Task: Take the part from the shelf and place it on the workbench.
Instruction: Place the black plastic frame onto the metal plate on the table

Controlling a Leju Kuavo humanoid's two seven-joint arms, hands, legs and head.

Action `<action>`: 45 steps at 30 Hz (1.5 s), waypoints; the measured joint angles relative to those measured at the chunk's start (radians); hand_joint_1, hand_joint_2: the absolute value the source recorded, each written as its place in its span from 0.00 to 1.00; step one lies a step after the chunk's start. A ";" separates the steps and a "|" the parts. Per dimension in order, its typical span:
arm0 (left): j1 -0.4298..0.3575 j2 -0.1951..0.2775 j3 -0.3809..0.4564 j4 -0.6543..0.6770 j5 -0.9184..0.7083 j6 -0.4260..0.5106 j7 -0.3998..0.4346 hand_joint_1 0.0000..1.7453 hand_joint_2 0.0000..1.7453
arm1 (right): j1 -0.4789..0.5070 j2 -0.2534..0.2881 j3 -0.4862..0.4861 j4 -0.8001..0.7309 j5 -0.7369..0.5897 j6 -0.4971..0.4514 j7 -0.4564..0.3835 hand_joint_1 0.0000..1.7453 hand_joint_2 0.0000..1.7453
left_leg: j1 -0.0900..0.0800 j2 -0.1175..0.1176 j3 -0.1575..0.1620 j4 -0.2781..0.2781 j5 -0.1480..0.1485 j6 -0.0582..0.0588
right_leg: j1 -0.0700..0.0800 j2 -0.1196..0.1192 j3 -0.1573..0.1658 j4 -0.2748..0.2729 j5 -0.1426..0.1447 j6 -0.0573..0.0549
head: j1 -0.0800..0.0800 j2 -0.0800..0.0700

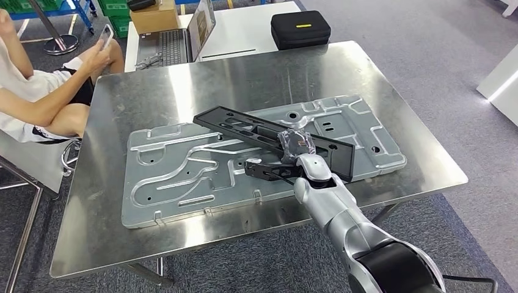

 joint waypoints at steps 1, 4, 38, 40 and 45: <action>0.001 0.000 0.000 0.000 0.000 0.000 -0.001 0.00 1.00 | 0.000 -0.001 -0.002 0.001 0.000 0.000 0.000 0.25 0.25 | 0.006 0.001 0.029 -0.053 0.030 -0.007 | -0.006 0.000 -0.004 0.005 0.001 0.007 | 0.000 0.000; 0.000 -0.004 0.000 0.000 -0.008 -0.002 -0.005 0.00 0.75 | -0.001 -0.003 -0.010 0.002 0.003 0.003 0.002 0.00 0.00 | 0.021 0.001 0.117 -0.221 0.088 -0.019 | -0.010 0.003 -0.022 0.032 -0.005 0.035 | 0.002 0.000; 0.003 0.014 0.001 0.000 0.043 -0.064 -0.050 0.00 0.00 | -0.474 -0.114 0.036 -0.128 0.181 0.411 -0.064 0.00 0.00 | -0.027 0.011 0.042 -0.224 0.149 0.052 | 0.027 0.009 -0.011 0.057 -0.059 0.001 | 0.012 0.000; 0.005 0.014 0.001 0.000 0.043 -0.065 -0.050 0.00 0.00 | -0.496 -0.121 0.043 -0.139 0.176 0.418 -0.066 0.00 0.00 | -0.020 0.012 0.050 -0.236 0.153 0.061 | 0.026 0.010 -0.023 0.086 -0.080 0.012 | 0.013 0.000; 0.003 0.014 0.001 0.000 0.044 -0.069 -0.052 0.00 0.00 | -0.515 -0.132 0.063 -0.147 0.171 0.424 -0.068 0.00 0.00 | -0.016 0.010 0.056 -0.238 0.150 0.070 | 0.010 0.011 -0.155 0.332 -0.168 0.033 | 0.013 0.000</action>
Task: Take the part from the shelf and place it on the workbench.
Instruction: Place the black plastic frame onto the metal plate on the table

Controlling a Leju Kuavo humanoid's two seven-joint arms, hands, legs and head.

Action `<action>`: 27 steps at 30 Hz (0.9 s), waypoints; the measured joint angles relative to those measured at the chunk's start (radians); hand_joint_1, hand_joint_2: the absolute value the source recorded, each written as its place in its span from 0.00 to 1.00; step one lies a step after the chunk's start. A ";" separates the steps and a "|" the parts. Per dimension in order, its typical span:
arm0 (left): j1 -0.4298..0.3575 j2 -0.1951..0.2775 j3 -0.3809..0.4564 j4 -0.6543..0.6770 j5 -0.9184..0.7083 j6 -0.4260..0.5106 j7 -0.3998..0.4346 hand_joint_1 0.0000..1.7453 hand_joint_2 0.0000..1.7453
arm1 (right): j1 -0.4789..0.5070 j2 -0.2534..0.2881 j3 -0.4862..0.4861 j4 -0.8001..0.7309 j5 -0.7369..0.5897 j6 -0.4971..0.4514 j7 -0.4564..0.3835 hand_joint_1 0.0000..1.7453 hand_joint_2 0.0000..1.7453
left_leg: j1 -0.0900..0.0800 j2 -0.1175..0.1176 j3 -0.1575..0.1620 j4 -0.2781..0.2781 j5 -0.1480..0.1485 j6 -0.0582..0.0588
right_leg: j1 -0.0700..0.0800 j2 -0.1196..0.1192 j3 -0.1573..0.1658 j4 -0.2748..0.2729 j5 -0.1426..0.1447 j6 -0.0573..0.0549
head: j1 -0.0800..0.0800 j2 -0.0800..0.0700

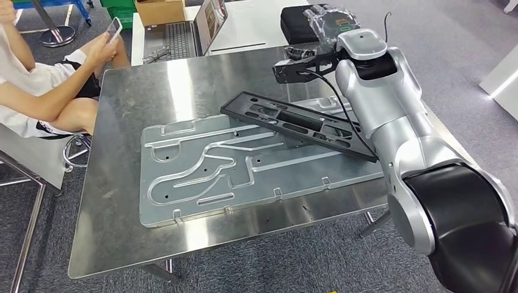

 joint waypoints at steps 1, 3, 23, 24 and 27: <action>0.001 0.000 0.000 0.000 0.000 -0.002 -0.001 0.00 0.00 | -0.004 -0.002 0.005 -0.002 -0.005 0.006 -0.001 0.00 0.00 | 0.001 -0.001 0.002 0.002 -0.003 -0.002 | -0.004 0.000 0.000 -0.012 0.022 0.002 | 0.000 0.000; 0.002 0.000 0.000 0.000 0.001 -0.007 -0.003 0.00 0.00 | -0.022 -0.006 0.017 -0.008 -0.018 0.025 -0.003 0.00 0.00 | 0.003 -0.003 0.006 0.007 -0.011 -0.010 | -0.010 -0.001 0.045 -0.130 0.099 0.004 | 0.000 0.000; 0.001 0.007 0.001 0.000 0.008 -0.027 -0.001 0.00 0.00 | -0.105 -0.070 0.133 -0.028 -0.136 0.055 -0.009 0.00 0.00 | -0.013 -0.006 0.047 0.014 -0.052 -0.013 | 0.015 -0.004 0.092 -0.272 0.173 -0.029 | 0.000 0.000; 0.001 0.007 0.001 0.000 0.008 -0.028 -0.001 0.00 0.00 | -0.107 -0.074 0.137 -0.028 -0.136 0.056 -0.010 0.00 0.00 | -0.014 -0.005 0.045 0.010 -0.042 -0.011 | 0.014 -0.003 0.090 -0.275 0.180 -0.022 | 0.000 0.000; 0.001 0.008 0.001 0.000 0.008 -0.028 -0.001 0.00 0.00 | -0.113 -0.086 0.146 -0.028 -0.136 0.058 -0.010 0.00 0.00 | -0.006 0.003 0.033 -0.013 -0.008 0.001 | 0.013 0.000 0.072 -0.241 0.140 -0.007 | 0.000 0.000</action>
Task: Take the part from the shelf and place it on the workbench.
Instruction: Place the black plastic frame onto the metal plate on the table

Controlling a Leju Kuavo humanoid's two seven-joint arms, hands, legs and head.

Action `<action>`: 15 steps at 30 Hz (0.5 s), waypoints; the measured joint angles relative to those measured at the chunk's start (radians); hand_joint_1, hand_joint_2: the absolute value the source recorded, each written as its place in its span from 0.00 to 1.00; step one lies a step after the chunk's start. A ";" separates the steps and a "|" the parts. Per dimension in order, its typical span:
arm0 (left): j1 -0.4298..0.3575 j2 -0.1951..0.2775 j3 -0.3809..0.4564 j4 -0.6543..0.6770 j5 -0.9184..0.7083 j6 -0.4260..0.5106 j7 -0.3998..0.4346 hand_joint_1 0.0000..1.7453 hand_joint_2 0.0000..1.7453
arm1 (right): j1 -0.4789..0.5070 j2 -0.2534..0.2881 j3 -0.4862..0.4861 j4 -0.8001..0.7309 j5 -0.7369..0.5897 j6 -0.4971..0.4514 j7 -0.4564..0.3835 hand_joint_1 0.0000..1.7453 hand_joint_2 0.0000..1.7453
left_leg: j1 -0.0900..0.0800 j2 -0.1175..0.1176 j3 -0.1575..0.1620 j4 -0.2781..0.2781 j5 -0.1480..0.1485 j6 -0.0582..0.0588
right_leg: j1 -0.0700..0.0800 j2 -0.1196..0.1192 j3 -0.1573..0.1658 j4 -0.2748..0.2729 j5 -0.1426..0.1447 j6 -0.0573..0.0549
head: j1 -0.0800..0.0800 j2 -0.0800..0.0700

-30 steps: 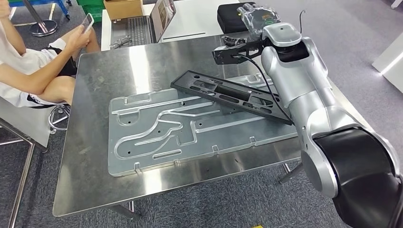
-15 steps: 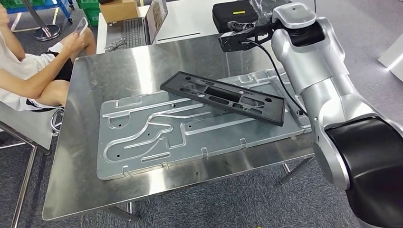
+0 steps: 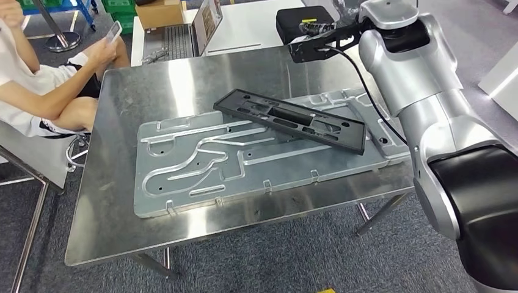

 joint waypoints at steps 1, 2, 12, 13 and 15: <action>-0.001 0.000 0.000 0.000 0.000 0.000 0.000 0.00 0.00 | -0.003 -0.004 0.002 0.000 0.000 0.001 0.000 0.00 0.00 | 0.001 0.003 -0.008 -0.004 0.011 0.003 | -0.003 0.001 -0.016 0.047 -0.044 0.005 | 0.000 0.000; -0.002 0.000 0.000 0.000 0.000 0.000 0.000 0.00 0.00 | -0.005 -0.006 0.005 0.000 0.000 0.002 0.000 0.00 0.00 | 0.001 0.004 -0.020 -0.005 0.019 0.006 | -0.005 0.001 -0.035 0.110 -0.092 0.010 | 0.001 0.000; -0.002 0.000 0.000 0.000 0.002 0.000 0.000 0.00 0.00 | -0.022 -0.023 0.037 -0.010 -0.023 0.013 -0.004 0.00 0.00 | 0.001 0.002 -0.102 0.022 0.078 -0.029 | -0.017 0.005 0.137 -0.033 -0.082 0.012 | 0.000 0.000; -0.002 0.000 0.000 0.000 0.002 0.000 0.000 0.00 0.00 | -0.024 -0.025 0.039 -0.010 -0.024 0.014 -0.004 0.00 0.00 | 0.001 0.002 -0.102 0.022 0.080 -0.030 | -0.017 0.004 0.137 -0.036 -0.081 0.011 | 0.001 0.000; -0.002 0.000 0.000 0.000 0.002 0.000 0.000 0.00 0.00 | -0.024 -0.025 0.039 -0.010 -0.025 0.014 -0.004 0.00 0.00 | 0.002 0.002 -0.102 0.022 0.080 -0.031 | -0.017 0.004 0.136 -0.036 -0.081 0.011 | 0.001 0.000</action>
